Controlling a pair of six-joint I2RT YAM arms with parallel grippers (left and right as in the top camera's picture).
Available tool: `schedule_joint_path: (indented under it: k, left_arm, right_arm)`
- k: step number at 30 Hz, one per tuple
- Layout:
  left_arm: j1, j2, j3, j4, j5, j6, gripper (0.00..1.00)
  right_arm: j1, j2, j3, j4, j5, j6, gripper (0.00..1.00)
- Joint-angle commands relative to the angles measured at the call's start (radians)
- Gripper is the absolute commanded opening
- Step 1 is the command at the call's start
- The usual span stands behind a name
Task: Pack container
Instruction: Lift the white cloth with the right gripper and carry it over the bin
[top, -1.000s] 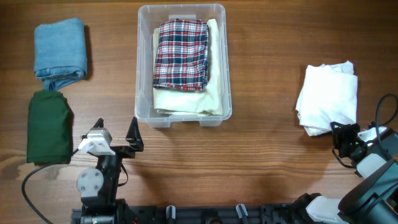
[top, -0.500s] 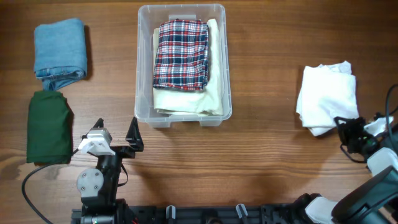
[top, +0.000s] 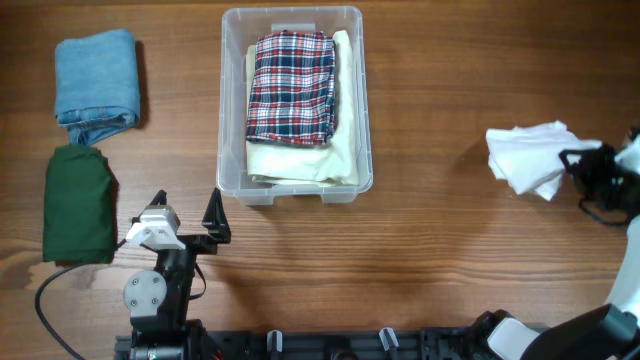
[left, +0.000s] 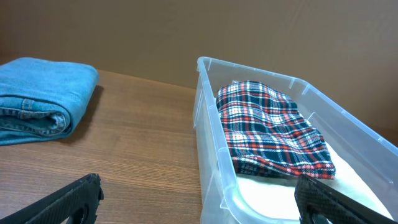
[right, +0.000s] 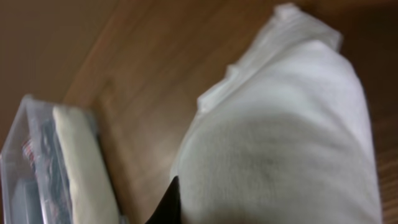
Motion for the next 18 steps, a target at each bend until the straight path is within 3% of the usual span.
schedule_joint_path:
  k: [1,8,13,18]
  left_arm:
    - [0.007,0.0,-0.006,-0.002,-0.003,0.008,1.0]
    - [0.007,0.0,-0.006,-0.002,-0.003,0.008,1.0]
    - [0.007,0.0,-0.006,-0.002,-0.003,0.008,1.0]
    - [0.007,0.0,-0.006,-0.002,-0.003,0.008,1.0]
  right_arm:
    - [0.111,-0.023,0.182,-0.086,0.054,-0.1,0.04]
    - [0.33,-0.023,0.451,-0.197,0.101,-0.149,0.04]
    - [0.48,-0.017,0.567,-0.151,0.141,-0.144,0.04]
    - [0.623,-0.013,0.595,0.002,0.129,-0.111,0.04]
